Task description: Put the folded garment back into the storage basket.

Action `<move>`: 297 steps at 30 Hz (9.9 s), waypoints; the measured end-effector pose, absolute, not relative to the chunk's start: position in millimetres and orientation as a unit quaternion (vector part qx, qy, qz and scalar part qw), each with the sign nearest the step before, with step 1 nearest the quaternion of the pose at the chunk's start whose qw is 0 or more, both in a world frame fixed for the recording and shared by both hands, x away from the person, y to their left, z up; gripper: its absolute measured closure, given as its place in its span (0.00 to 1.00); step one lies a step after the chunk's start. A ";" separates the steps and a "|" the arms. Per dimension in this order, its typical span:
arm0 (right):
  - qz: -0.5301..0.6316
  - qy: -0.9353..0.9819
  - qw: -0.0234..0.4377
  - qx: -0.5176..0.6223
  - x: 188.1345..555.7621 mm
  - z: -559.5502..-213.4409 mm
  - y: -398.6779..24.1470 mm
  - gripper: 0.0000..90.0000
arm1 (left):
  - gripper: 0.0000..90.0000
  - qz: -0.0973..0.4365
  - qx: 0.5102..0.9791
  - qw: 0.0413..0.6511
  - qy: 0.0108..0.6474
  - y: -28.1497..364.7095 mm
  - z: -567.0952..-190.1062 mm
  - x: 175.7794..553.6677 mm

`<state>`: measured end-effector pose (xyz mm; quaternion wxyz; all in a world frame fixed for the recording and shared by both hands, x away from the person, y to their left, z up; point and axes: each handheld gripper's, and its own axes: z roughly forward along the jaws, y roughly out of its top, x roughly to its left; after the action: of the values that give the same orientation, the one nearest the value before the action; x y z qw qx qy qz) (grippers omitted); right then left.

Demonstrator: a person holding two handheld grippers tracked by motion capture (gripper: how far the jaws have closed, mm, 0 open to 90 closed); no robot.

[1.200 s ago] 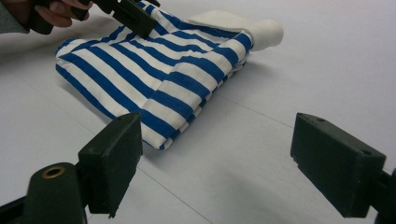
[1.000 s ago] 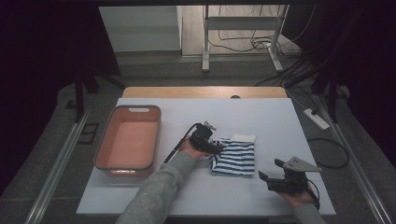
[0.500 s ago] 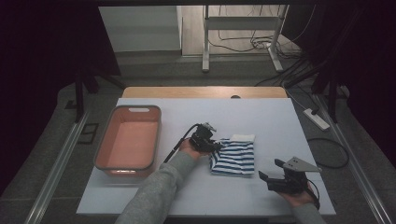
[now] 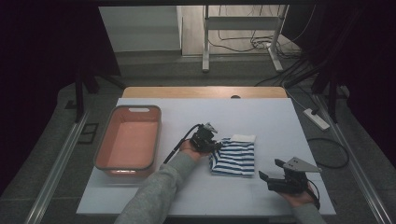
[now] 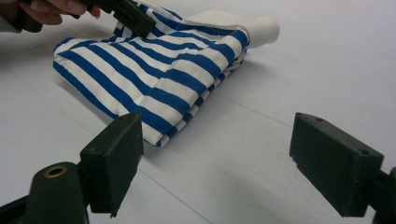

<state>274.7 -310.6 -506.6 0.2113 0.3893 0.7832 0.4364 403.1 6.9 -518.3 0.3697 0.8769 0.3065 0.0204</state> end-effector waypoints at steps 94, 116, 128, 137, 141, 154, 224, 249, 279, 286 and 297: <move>0.439 0.780 0.221 0.387 272.7 -504.8 -311.4 0.20 | 0.90 0.030 0.816 0.507 0.275 35.0 -446.5 370.1; 0.438 0.780 0.222 0.388 272.9 -505.0 -311.7 0.20 | 0.90 0.039 0.812 0.514 0.273 45.5 -437.7 364.9; 0.436 0.780 0.223 0.389 273.0 -505.3 -311.6 0.20 | 0.90 0.045 0.810 0.517 0.272 53.9 -431.5 360.6; 0.435 0.781 0.223 0.389 273.1 -505.5 -311.6 0.20 | 0.90 0.048 0.809 0.521 0.269 56.9 -428.6 357.6; 0.435 0.781 0.223 0.389 273.2 -505.7 -311.5 0.20 | 0.90 0.048 0.808 0.522 0.269 57.8 -428.5 357.3; 0.433 0.782 0.223 0.390 273.5 -506.3 -311.7 0.20 | 0.90 0.048 0.803 0.528 0.271 64.8 -425.7 355.2; 0.420 0.785 0.231 0.392 274.8 -508.2 -309.8 0.21 | 0.90 0.073 0.764 0.569 0.295 133.1 -415.1 329.9; 0.418 0.787 0.231 0.391 275.1 -508.5 -309.6 0.21 | 0.90 0.075 0.755 0.581 0.295 147.3 -411.7 323.4; 0.419 0.786 0.233 0.391 274.3 -508.3 -310.2 0.21 | 0.90 0.077 0.744 0.594 0.296 162.1 -401.2 316.2; 0.420 0.785 0.233 0.391 274.2 -508.3 -310.2 0.21 | 0.90 0.084 0.740 0.600 0.291 167.3 -394.2 310.7; 0.420 0.786 0.233 0.390 274.1 -508.2 -310.1 0.21 | 0.90 0.091 0.735 0.603 0.297 178.8 -390.3 306.2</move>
<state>274.1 -310.1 -508.2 0.2325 0.3903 0.7855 0.4202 306.2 178.8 -390.3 0.6026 0.7352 0.2967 0.0915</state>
